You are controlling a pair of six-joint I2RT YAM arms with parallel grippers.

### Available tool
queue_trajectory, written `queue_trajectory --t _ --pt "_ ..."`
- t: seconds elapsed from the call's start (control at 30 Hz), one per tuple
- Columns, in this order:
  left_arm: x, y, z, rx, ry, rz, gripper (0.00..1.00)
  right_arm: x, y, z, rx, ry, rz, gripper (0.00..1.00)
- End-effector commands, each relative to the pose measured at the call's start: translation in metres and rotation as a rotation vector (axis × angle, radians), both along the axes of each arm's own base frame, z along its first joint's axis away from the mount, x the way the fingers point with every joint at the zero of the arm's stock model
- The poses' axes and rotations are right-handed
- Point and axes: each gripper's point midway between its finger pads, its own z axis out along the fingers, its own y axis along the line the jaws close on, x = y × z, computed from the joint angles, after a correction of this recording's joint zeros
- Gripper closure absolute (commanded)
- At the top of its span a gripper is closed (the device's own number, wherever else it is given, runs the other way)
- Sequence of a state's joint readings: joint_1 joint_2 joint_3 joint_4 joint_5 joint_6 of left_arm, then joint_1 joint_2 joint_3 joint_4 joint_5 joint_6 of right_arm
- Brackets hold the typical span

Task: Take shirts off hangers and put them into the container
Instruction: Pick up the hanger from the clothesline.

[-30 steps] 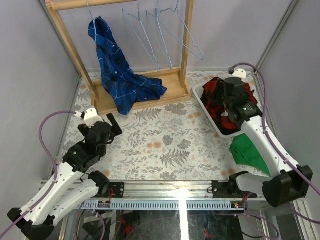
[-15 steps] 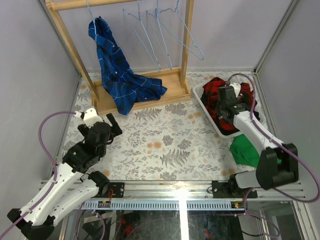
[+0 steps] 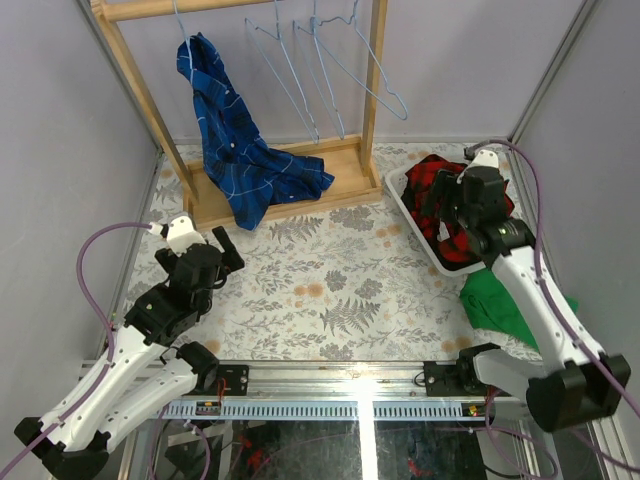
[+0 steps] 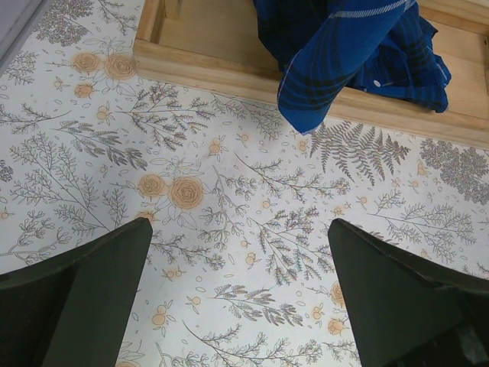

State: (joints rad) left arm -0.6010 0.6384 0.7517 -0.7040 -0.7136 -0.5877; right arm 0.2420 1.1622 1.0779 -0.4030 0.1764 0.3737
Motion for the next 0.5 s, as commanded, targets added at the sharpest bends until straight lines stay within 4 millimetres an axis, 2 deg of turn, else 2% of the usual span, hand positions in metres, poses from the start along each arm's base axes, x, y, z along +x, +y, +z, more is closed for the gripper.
queue_trajectory --t 0.0,0.13,0.2,0.27,0.47 --pt "0.006 -0.002 0.013 -0.022 -0.043 0.001 0.00 -0.028 0.068 0.030 0.248 -0.136 0.357 0.21" --pt "0.006 -0.003 0.012 -0.024 -0.040 0.001 0.00 -0.068 0.119 0.034 0.542 -0.231 0.631 0.17" --pt "0.007 -0.004 0.013 -0.027 -0.041 0.000 0.00 -0.081 0.134 0.039 0.646 -0.288 0.737 0.16" --pt "0.007 -0.005 0.013 -0.036 -0.043 0.002 0.00 -0.084 0.140 0.040 0.659 -0.271 0.792 0.15" --pt "0.010 -0.017 0.018 -0.108 -0.076 -0.037 0.00 -0.084 0.140 0.009 0.579 -0.116 0.804 0.15"
